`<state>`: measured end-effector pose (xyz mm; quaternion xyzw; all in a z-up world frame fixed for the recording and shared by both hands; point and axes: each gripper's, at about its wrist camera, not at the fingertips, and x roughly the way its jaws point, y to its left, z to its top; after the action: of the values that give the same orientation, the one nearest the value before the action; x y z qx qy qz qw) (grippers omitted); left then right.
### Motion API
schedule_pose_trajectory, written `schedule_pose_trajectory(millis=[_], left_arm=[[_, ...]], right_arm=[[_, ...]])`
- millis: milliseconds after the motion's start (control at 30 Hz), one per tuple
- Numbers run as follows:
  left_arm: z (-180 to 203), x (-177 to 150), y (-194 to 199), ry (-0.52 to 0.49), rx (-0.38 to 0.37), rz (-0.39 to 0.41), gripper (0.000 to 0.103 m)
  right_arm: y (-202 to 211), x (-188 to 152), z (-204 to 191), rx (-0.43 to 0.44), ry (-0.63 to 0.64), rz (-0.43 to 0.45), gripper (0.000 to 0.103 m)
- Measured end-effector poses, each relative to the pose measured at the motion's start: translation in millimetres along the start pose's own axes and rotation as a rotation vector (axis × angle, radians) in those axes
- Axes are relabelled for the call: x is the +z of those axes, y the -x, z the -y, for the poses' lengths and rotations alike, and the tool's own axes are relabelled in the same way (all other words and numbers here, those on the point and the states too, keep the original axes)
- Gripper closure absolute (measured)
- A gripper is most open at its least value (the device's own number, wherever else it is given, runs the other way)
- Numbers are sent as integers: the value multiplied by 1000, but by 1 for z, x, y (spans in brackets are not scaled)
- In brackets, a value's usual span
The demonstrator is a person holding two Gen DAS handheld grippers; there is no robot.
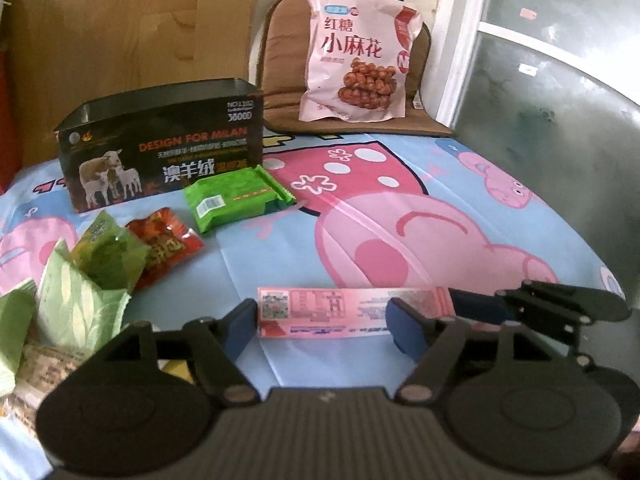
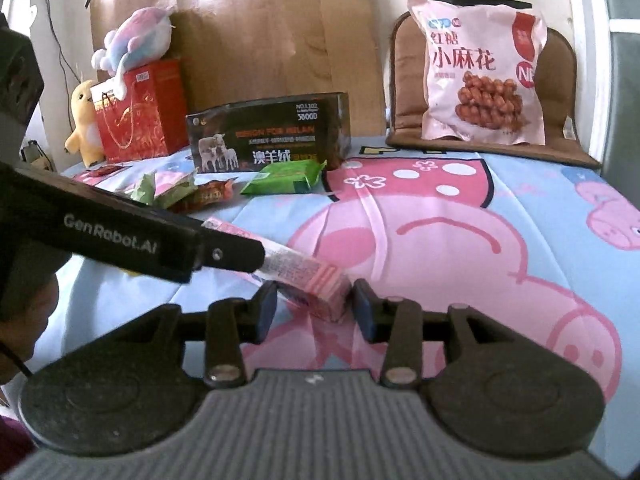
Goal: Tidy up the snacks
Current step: 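Carry the pink candy box into the black box and release it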
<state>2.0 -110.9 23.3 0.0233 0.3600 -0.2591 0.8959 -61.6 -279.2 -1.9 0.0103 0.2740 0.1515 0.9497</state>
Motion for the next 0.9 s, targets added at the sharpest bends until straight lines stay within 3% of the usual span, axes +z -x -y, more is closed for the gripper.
schedule_pose_trajectory(millis=[367, 600, 900], left_arm=[[8, -10, 8, -71, -49, 3, 31], [-13, -23, 38, -37, -82, 26, 31], [-61, -37, 61, 111, -23, 57, 30]], right_arm=[[2, -1, 5, -4, 36, -16, 53], [-2, 4, -7, 74, 46, -43, 53], [-26, 16, -47, 184, 92, -66, 52]])
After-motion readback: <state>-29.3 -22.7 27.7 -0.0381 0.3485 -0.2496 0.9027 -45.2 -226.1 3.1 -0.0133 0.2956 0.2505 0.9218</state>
